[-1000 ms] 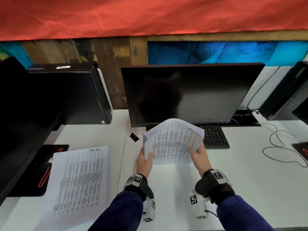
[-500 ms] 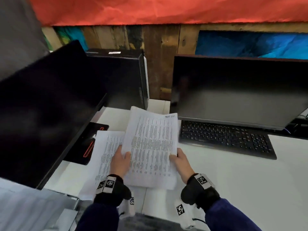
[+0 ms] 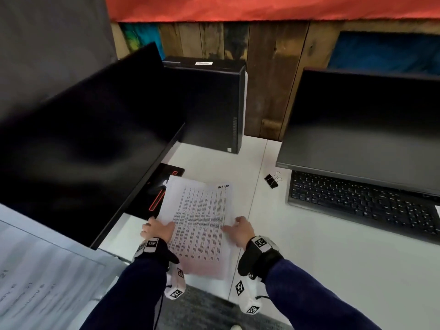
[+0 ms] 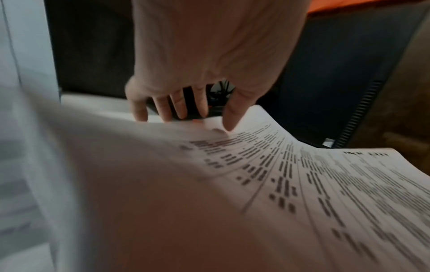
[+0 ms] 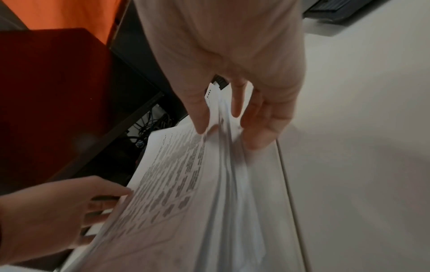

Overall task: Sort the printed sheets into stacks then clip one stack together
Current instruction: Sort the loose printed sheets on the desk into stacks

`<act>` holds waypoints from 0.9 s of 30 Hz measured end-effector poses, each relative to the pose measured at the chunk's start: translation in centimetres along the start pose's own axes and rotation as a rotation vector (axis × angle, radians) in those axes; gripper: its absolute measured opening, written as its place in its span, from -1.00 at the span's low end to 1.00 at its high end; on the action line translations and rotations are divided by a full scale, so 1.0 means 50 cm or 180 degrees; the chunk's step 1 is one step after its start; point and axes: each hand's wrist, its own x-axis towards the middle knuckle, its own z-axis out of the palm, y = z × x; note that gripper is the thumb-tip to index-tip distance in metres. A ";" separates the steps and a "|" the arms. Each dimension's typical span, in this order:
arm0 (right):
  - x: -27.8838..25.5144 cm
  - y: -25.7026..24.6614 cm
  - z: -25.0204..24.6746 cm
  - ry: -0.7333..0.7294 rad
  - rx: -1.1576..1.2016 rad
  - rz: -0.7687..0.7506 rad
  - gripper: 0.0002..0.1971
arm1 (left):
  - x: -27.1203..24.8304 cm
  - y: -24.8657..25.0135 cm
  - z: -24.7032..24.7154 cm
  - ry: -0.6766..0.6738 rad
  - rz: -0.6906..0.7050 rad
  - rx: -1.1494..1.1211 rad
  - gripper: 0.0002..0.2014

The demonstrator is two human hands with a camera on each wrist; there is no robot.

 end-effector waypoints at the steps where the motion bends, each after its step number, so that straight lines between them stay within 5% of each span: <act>1: 0.005 0.000 -0.001 -0.0109 0.0293 0.0059 -0.19 | 0.006 0.003 0.003 -0.0038 0.0002 -0.0044 -0.26; 3: 0.019 0.004 0.000 -0.0297 0.0800 0.0249 -0.20 | 0.011 0.009 0.006 -0.0063 -0.0098 -0.0162 -0.24; 7: 0.096 0.062 0.000 -0.0306 0.1063 0.0456 -0.56 | -0.011 0.013 0.024 -0.0251 -0.0314 -0.0167 -0.17; 11: 0.186 0.176 -0.041 0.0059 0.0755 0.0717 -0.18 | -0.054 0.025 0.054 -0.0717 -0.0228 -0.0048 -0.13; 13: 0.110 0.153 -0.086 0.0108 0.0882 0.0880 -0.12 | -0.079 0.035 0.068 -0.0973 -0.0139 0.0094 -0.15; 18: -0.048 0.108 -0.171 -0.0072 0.1288 0.0788 -0.39 | -0.146 0.056 0.116 -0.0917 0.0196 0.0209 -0.25; 21: -0.095 0.108 -0.189 -0.0258 0.1392 0.0576 -0.80 | -0.168 0.066 0.132 -0.0973 0.0598 -0.0127 -0.45; 27: -0.156 0.113 -0.238 -0.0045 0.2133 -0.0143 -0.57 | -0.214 0.099 0.109 -0.1092 0.1292 -0.0884 -0.66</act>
